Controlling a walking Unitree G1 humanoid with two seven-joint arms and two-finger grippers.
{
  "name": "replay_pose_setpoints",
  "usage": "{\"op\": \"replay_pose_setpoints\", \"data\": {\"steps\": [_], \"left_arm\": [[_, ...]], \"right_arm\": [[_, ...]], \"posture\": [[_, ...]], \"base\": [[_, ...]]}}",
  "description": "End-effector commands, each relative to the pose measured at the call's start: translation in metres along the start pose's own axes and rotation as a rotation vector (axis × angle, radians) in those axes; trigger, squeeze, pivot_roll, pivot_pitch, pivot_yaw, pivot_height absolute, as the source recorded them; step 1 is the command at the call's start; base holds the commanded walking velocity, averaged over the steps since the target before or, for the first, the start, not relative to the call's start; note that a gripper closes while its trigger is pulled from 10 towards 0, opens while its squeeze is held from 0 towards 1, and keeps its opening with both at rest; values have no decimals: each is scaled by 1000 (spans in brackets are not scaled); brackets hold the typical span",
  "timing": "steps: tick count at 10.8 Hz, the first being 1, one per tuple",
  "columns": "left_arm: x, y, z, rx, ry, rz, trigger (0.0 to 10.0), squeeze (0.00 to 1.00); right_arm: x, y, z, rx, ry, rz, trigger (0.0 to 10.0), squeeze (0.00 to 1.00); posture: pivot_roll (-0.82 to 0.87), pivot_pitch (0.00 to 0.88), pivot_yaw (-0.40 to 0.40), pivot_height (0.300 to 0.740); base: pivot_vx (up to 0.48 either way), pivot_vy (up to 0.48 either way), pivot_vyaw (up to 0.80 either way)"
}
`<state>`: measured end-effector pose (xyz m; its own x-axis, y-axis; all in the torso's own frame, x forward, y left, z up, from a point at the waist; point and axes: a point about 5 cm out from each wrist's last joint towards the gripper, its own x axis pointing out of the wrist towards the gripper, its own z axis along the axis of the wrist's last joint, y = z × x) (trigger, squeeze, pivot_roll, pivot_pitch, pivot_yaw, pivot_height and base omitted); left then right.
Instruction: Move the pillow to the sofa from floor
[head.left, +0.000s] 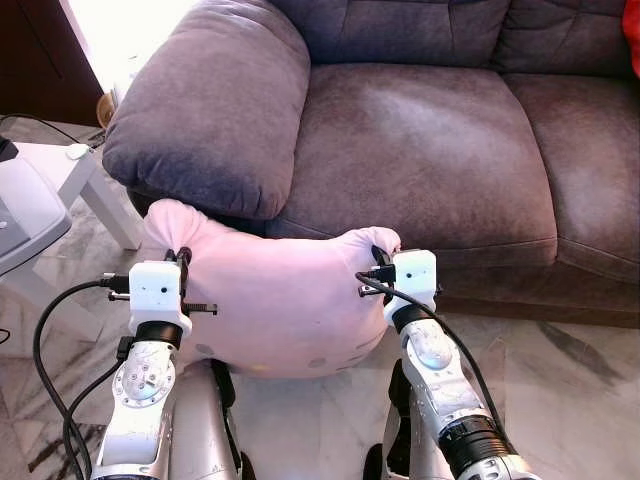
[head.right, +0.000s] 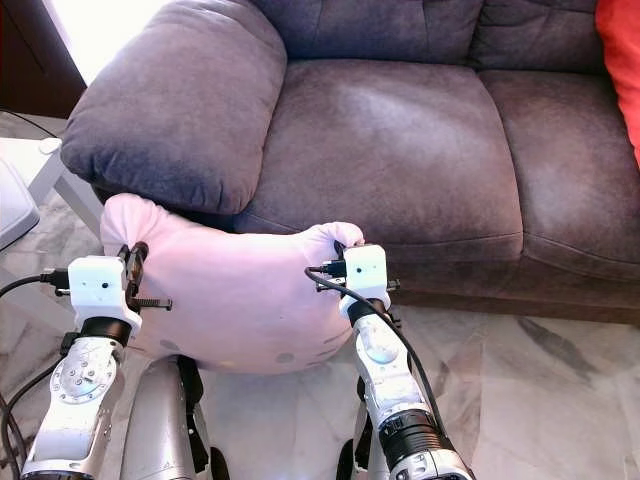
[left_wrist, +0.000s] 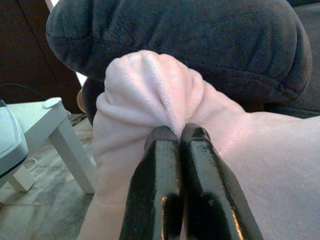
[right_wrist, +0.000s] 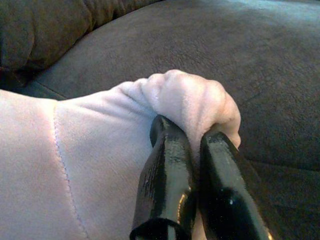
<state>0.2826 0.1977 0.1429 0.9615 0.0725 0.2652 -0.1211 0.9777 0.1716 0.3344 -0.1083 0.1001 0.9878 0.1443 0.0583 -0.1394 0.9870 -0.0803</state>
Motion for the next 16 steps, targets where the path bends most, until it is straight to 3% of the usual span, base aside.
{"op": "replay_pose_setpoints", "data": {"steps": [1, 3, 5, 16], "left_arm": [[7, 6, 18, 19, -82, 31, 10000, 0], [8, 7, 19, 20, -84, 33, 10000, 0], [8, 7, 18, 20, -82, 34, 10000, 0], [14, 9, 25, 18, -112, 46, 10000, 0]], "right_arm": [[7, -10, 25, 20, -110, -55, 10000, 0], [9, -11, 26, 23, -113, -58, 10000, 0], [10, -10, 27, 24, -116, -53, 10000, 0], [13, -9, 28, 22, -111, -46, 10000, 0]], "posture": [[136, 136, -14, 470], [137, 141, -15, 470], [138, 142, -15, 497], [144, 128, -20, 680]], "base": [[0, 0, 0], [0, 0, 0], [0, 0, 0], [0, 0, 0]]}}
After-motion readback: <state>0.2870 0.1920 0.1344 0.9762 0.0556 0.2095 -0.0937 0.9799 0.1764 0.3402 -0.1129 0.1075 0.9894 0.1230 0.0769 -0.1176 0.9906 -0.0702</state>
